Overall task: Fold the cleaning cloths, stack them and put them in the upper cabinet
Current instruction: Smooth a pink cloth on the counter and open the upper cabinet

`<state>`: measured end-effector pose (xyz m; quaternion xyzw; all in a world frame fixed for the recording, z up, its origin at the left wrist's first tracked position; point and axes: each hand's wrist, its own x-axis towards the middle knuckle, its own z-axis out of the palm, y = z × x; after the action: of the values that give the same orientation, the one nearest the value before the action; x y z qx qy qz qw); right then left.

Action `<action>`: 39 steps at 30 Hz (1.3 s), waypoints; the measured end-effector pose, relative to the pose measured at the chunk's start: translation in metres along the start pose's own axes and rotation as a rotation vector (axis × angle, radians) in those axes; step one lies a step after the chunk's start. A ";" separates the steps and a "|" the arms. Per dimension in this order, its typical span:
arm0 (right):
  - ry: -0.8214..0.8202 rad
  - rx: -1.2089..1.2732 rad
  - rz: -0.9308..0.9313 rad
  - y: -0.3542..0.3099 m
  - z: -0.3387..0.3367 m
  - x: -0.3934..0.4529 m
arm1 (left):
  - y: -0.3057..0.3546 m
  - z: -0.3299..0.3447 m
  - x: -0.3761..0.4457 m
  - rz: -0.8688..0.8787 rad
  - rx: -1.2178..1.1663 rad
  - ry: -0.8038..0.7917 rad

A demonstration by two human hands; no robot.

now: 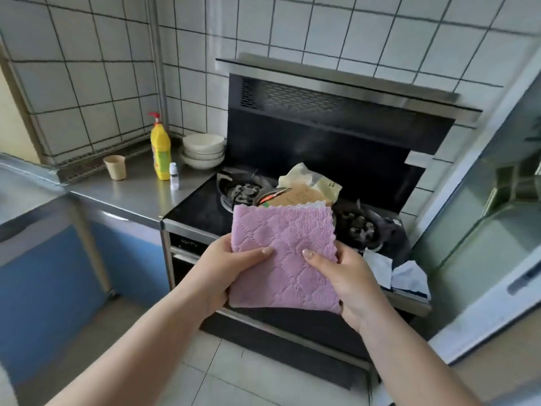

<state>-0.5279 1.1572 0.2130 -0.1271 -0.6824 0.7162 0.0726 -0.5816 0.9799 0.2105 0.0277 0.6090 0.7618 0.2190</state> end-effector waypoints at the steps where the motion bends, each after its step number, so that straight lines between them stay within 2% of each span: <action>1: 0.024 -0.003 -0.019 -0.006 -0.008 0.010 | 0.006 0.009 0.013 0.010 0.004 -0.027; 7: 0.099 -0.006 -0.113 -0.047 -0.037 0.086 | 0.056 0.043 0.100 0.080 0.043 -0.138; 11: 0.117 0.078 -0.131 -0.079 -0.047 0.139 | 0.094 0.060 0.159 0.143 0.074 -0.198; 17: 0.052 0.204 -0.123 -0.131 -0.065 0.207 | 0.152 0.085 0.235 0.223 0.124 -0.279; 25: -0.037 0.215 -0.238 -0.186 -0.091 0.272 | 0.208 0.123 0.289 0.347 0.127 -0.340; 32: 0.007 0.185 -0.355 -0.227 -0.122 0.313 | 0.244 0.164 0.323 0.460 0.124 -0.327; 36: 0.000 0.174 -0.465 -0.259 -0.135 0.327 | 0.276 0.185 0.335 0.675 0.172 -0.270; 39: 0.014 0.148 -0.542 -0.289 -0.152 0.339 | 0.314 0.208 0.349 1.007 0.260 -0.106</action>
<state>-0.8294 1.4135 0.4672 0.0604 -0.6369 0.7176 0.2753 -0.9269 1.2477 0.4808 0.3826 0.5978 0.6885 -0.1492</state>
